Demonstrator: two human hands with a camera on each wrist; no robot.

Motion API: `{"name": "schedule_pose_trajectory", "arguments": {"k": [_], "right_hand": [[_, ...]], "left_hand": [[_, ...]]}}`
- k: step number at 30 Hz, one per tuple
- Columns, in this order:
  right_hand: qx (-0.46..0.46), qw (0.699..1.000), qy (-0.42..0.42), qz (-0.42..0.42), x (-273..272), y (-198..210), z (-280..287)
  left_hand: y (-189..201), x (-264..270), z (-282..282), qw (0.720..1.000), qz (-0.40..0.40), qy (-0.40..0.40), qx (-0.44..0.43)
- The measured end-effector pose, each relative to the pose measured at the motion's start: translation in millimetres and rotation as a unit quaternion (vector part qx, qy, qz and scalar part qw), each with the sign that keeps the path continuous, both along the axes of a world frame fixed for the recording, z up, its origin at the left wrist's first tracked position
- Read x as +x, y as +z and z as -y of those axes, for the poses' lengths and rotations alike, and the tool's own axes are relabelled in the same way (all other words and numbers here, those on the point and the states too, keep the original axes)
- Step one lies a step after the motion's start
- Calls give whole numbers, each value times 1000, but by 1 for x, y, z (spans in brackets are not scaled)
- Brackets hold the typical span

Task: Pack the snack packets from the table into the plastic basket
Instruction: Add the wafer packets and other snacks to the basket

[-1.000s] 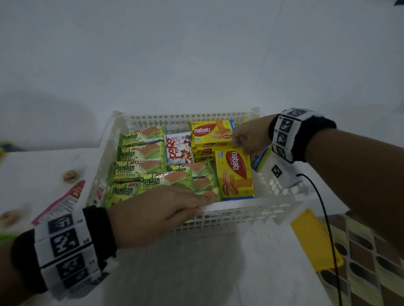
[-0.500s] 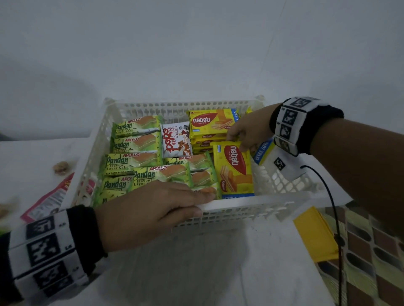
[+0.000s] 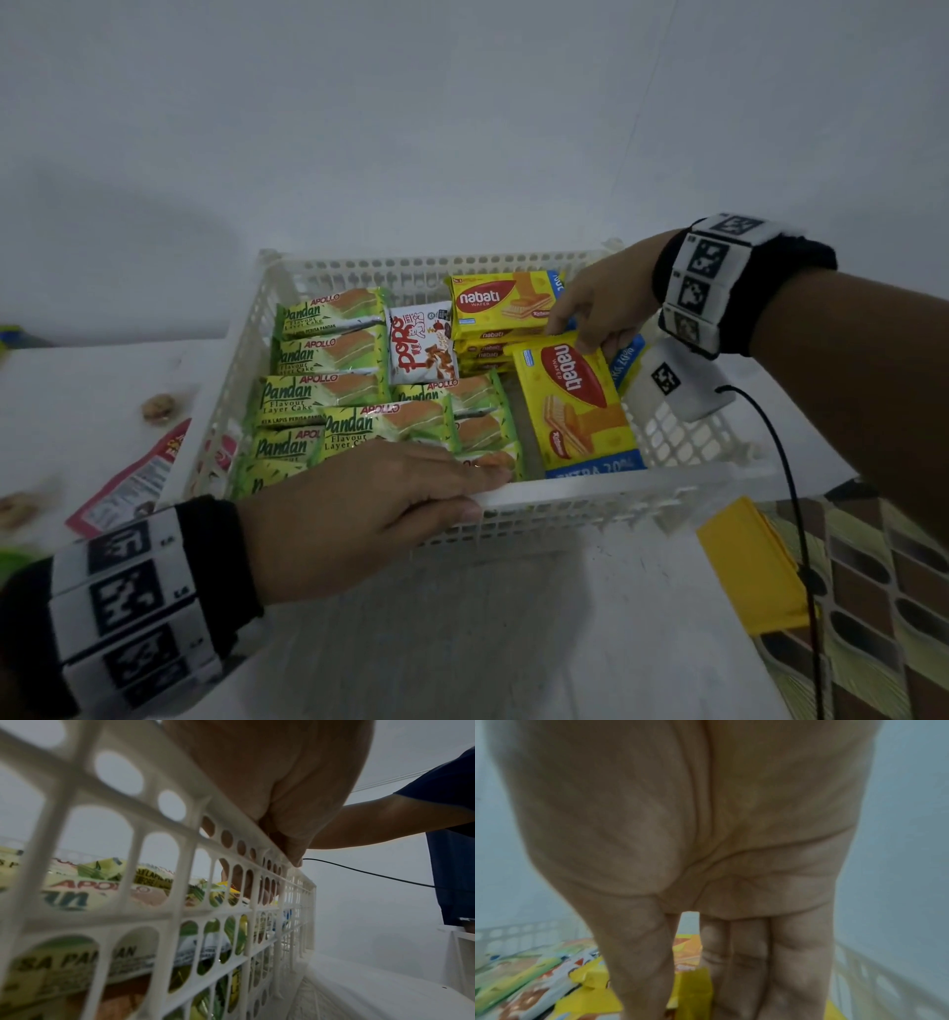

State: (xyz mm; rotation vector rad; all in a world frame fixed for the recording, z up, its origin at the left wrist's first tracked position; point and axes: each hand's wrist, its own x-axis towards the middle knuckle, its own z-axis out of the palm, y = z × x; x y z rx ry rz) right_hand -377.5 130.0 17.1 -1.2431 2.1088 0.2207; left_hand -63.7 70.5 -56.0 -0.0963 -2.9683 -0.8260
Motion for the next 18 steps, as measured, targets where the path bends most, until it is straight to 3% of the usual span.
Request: {"name": "schedule_pose_trajectory", "arguments": {"k": [5, 12, 18], "right_hand": [[33, 999, -2, -9, 9, -18, 2], [80, 984, 90, -129, 19, -24, 9], [90, 983, 124, -101, 32, -42, 15]], "left_hand": [[2, 0, -1, 1000, -4, 5, 6], [3, 1, -2, 1000, 19, 9, 11], [3, 1, -1, 1000, 14, 4, 18]]}}
